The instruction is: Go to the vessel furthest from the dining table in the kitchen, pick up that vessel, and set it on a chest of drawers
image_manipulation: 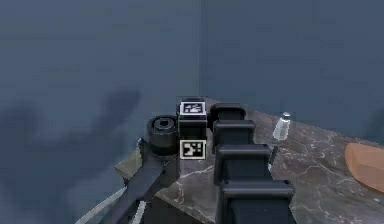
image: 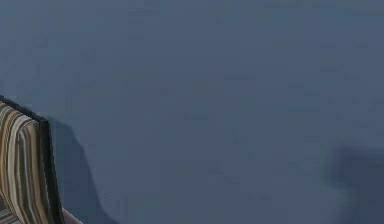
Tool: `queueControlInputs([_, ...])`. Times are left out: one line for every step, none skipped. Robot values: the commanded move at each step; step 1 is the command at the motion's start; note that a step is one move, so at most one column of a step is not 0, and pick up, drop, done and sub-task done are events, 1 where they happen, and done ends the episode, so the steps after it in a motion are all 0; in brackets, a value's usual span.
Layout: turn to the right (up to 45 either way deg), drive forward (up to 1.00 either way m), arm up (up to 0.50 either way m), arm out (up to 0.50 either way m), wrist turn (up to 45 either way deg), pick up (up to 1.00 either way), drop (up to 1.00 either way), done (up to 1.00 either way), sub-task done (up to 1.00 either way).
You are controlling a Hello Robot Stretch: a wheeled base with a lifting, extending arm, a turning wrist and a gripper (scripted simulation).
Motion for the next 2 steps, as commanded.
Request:
queueControlInputs([0.0,0.00,0.00,0.00,45.0,0.00,0.00,0.00,0.00])
queueControlInputs([0.0,0.00,0.00,0.00,45.0,0.00,0.00,0.00,0.00])
